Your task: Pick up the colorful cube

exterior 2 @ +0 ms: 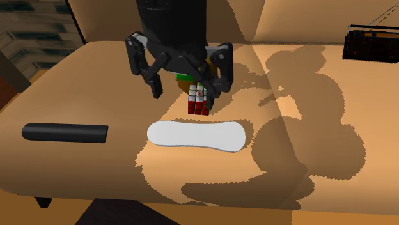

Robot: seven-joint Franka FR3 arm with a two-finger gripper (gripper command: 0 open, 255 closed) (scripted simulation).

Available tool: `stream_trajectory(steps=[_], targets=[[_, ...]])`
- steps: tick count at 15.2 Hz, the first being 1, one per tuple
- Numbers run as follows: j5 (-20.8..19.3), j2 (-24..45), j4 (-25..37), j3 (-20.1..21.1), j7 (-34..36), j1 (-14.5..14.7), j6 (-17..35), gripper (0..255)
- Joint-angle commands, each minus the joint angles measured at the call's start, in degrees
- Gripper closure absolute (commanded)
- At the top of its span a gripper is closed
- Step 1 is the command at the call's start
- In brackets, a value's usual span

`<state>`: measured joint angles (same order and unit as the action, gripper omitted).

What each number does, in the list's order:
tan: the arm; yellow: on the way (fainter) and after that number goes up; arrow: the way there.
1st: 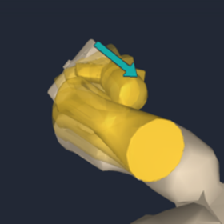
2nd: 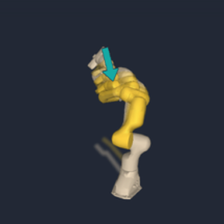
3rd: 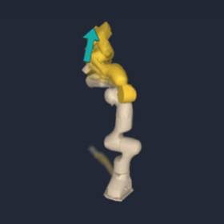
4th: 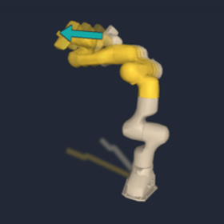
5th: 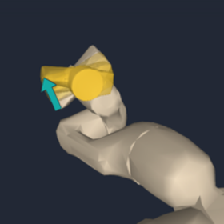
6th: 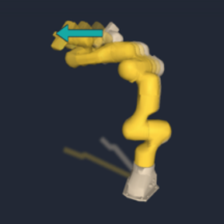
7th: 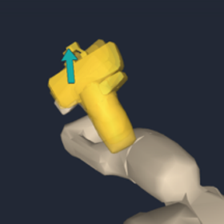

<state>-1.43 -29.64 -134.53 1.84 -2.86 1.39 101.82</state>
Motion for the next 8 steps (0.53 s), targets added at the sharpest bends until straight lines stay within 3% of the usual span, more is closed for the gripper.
stream_trajectory(steps=[1, 8], targets=[[0.56, 5.05, 2.53, -0.45, -1.41, 0.34, 2.33, 0], [3.04, 20.85, 12.37, -1.44, -6.47, 1.27, 7.33, 0]])
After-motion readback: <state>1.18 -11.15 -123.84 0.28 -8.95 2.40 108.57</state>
